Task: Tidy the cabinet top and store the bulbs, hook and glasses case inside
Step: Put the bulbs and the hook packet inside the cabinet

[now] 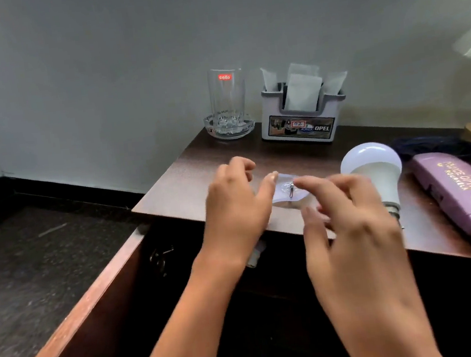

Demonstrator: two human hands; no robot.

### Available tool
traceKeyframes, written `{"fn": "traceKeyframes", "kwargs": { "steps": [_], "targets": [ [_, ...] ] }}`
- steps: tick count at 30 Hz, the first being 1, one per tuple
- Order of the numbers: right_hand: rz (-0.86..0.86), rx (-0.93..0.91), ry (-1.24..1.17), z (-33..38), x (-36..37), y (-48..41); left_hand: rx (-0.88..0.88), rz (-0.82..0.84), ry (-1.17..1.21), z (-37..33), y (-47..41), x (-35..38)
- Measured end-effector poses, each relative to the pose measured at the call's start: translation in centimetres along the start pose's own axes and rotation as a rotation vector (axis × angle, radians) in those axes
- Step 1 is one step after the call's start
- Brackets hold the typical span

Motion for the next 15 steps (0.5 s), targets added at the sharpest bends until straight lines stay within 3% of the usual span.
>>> {"fn": "traceKeyframes", "kwargs": {
  "steps": [4, 7, 11, 15],
  "targets": [
    [0.24, 0.045, 0.163, -1.3, 3.1, -2.6, -0.052, 0.114, -0.129, 0.1, -2.0, 2.4],
    [0.303, 0.078, 0.17, -2.6, 4.6, -3.4, -0.071, 0.106, -0.127, 0.3, -2.4, 2.9],
    [0.214, 0.09, 0.108, -3.4, 4.2, -3.4, -0.033, 0.007, 0.065, 0.0, -1.6, 2.2],
    [0.124, 0.118, -0.269, -2.7, 1.5, -0.5, 0.066, -0.067, 0.317, 0.0, 1.6, 0.1]
  ]
}}
Point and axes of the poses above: each hand's wrist, its own y-axis away from the middle knuckle, its own x-axis out of the palm, z = x × y, the point moved 3 cm from there along -y, towards the middle knuckle, and after that the axes turned 8 degrees about y, right-handed, at the moved point
